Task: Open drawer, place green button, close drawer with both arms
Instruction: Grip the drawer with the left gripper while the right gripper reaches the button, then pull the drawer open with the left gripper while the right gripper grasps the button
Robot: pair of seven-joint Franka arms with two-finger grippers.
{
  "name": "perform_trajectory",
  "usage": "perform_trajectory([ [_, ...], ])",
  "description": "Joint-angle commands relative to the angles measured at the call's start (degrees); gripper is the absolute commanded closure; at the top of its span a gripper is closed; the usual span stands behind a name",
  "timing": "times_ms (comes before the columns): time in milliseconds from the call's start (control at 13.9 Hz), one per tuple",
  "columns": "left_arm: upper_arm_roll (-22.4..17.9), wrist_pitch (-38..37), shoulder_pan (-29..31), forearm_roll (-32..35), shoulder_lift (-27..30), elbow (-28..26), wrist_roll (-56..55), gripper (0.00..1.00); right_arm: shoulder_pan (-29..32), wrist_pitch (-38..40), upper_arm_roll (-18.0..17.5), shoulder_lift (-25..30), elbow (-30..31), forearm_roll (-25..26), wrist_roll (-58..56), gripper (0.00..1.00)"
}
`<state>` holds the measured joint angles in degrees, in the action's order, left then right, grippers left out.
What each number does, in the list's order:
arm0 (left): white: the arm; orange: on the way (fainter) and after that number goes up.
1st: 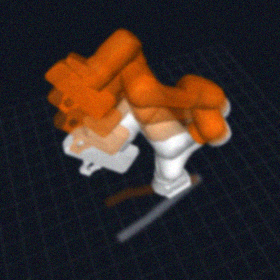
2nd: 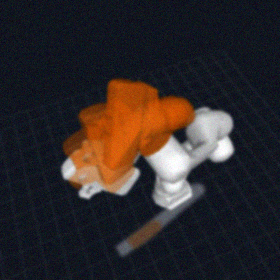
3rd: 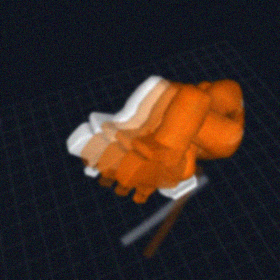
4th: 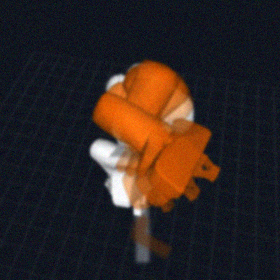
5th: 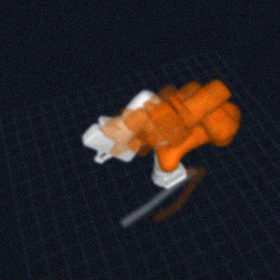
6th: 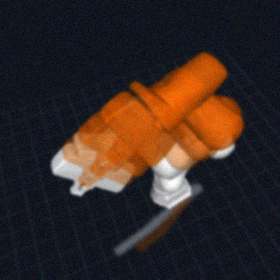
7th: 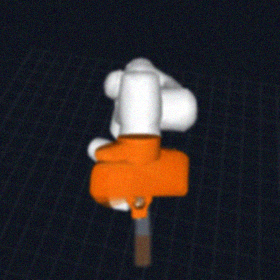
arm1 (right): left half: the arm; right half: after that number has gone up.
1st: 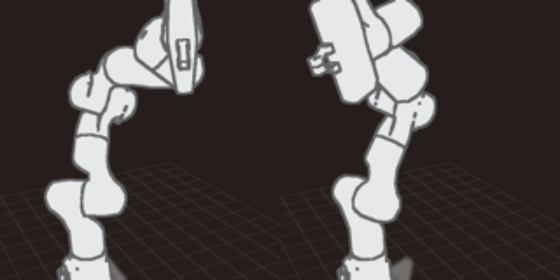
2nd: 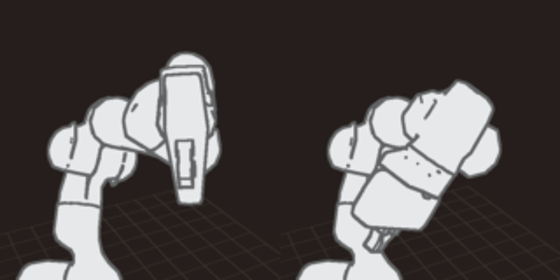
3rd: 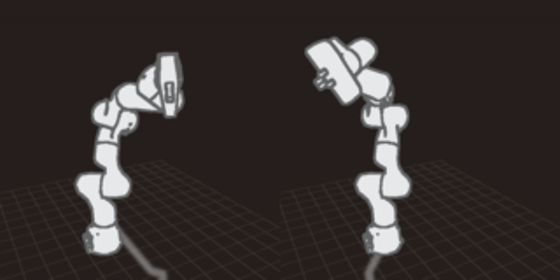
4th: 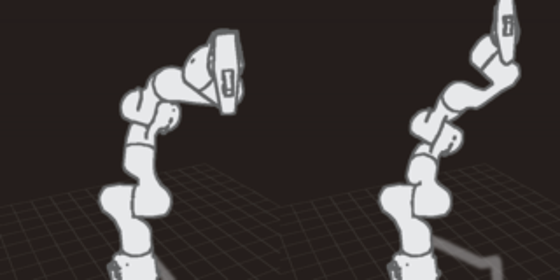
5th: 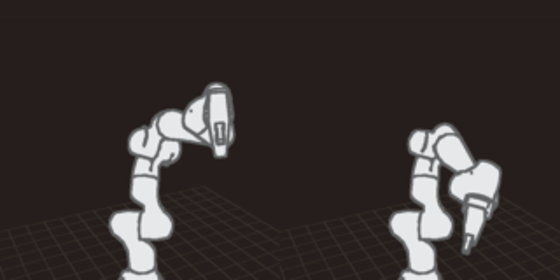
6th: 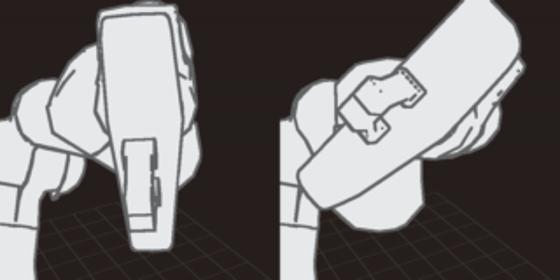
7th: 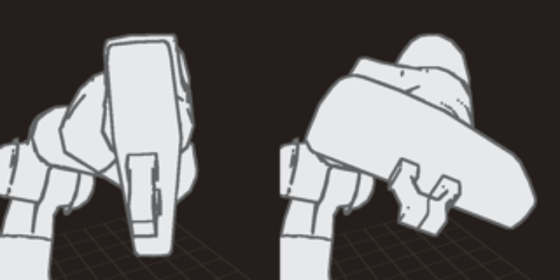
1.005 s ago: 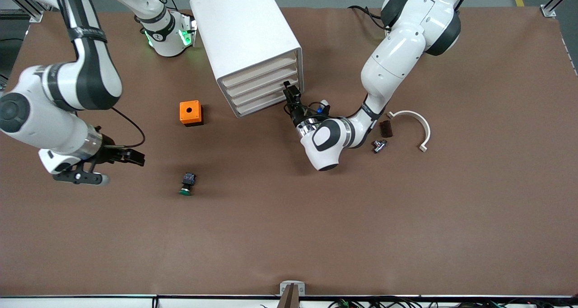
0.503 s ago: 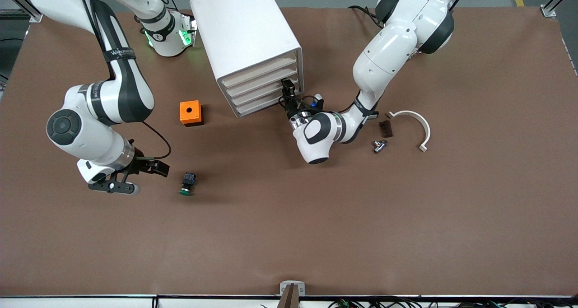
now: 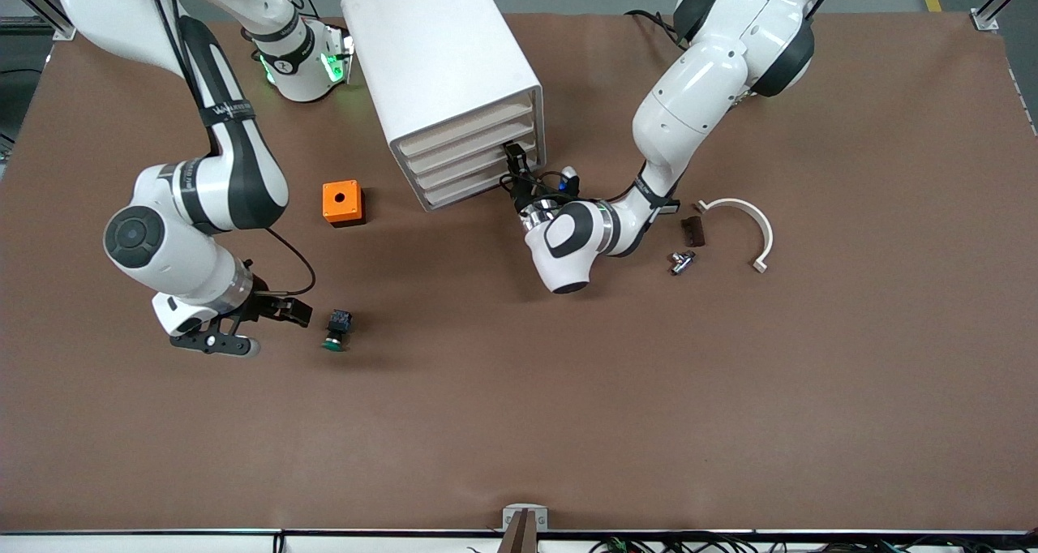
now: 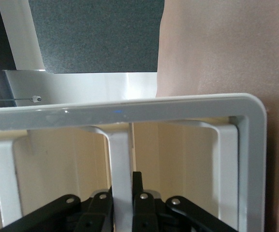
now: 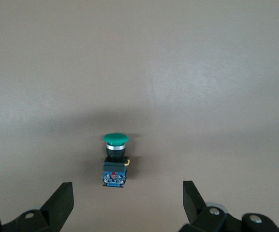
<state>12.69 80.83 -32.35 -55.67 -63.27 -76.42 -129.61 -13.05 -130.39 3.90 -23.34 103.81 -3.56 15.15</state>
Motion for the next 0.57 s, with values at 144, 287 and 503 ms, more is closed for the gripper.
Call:
perform_trajectory([
  [144, -0.12, -0.5, 2.81, -1.46, -0.81, 1.01, -1.08, 0.9, -2.06, -6.18, 0.23, -2.33, 2.53, 0.31, 1.55, 0.0],
  [287, -0.12, -0.5, 4.75, -1.37, -0.81, 1.01, -1.08, 0.9, -2.85, -8.82, 0.32, -2.68, 4.81, 0.31, 3.55, 0.0],
  [503, -0.3, -0.41, 7.73, -1.28, -0.81, 1.44, -1.08, 0.9, -4.96, -10.76, 0.41, -4.08, 5.88, 0.4, 6.91, 0.0],
])
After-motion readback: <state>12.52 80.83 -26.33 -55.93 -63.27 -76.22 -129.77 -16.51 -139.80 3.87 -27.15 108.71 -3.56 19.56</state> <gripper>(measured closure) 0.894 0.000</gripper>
